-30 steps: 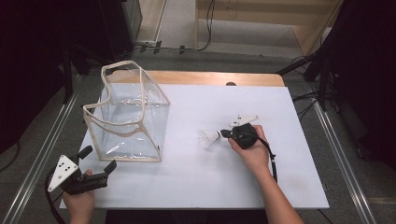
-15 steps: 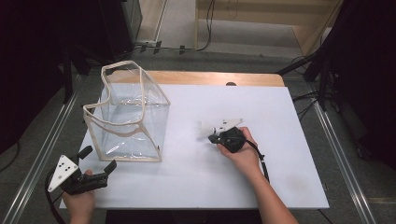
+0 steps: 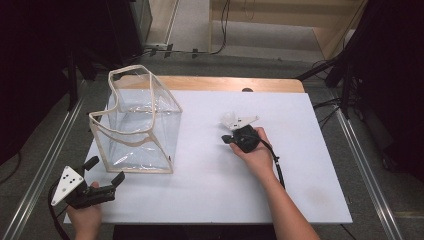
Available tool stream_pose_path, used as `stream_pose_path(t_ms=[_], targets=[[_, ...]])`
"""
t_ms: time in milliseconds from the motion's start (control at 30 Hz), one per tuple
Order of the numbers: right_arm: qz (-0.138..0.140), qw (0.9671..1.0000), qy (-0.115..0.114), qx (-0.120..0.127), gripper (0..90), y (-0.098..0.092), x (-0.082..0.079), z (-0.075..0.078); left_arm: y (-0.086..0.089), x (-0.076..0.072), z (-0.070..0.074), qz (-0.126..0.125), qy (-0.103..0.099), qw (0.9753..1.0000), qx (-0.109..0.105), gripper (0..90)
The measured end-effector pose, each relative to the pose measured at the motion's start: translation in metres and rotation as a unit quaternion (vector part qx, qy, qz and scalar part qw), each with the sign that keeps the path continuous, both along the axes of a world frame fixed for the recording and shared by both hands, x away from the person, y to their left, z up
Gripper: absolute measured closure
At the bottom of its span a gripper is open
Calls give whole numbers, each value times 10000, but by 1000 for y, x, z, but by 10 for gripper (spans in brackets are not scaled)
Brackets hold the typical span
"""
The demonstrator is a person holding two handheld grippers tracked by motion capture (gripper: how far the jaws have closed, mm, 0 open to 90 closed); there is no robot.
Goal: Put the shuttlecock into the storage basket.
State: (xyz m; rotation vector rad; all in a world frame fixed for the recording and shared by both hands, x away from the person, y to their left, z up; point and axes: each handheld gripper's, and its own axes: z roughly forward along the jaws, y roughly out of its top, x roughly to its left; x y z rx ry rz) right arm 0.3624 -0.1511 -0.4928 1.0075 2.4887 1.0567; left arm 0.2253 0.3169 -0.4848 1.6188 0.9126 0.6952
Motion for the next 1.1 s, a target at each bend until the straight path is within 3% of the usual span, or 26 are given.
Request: stream_pose_path(t_ms=[167,400,467,500,533,633,833,933,967,1000,1033,1067,1100], targets=[[-46,10000,-38,50,875,-5,1,0,0,0,0,-4,1,10000,0,0],[-242,9994,-182,178,846,-20,-3,13,0,0,0,-4,4,10000,-4,0],[-402,9986,-201,263,799,-28,-4,16,0,0,0,-1,6,10000,3,0],[-644,9971,-240,313,710,-35,-5,20,0,0,0,-1,6,10000,4,0],[-644,9971,-240,313,710,-35,-5,20,0,0,0,-4,4,10000,1,0],[-1020,9938,-230,391,541,-44,-7,23,0,0,0,-5,4,10000,-2,0],[-1529,9873,-89,418,337,-54,-8,20,0,0,0,-7,5,10000,-1,0],[-1910,9805,90,458,201,-56,-5,16,0,0,0,0,7,10000,0,0],[-2129,9757,199,473,127,-55,-3,14,0,0,0,2,4,10000,6,0],[-2129,9757,199,473,127,-55,-3,14,0,0,0,2,4,10000,6,0],[-2313,9714,256,479,78,-55,0,11,0,0,0,-1,6,10000,5,0],[-2313,9714,256,479,78,-55,0,11,0,0,0,-5,7,10000,-1,0],[-2472,9673,287,492,29,-54,2,10,0,0,0,-5,7,10000,-3,0]])
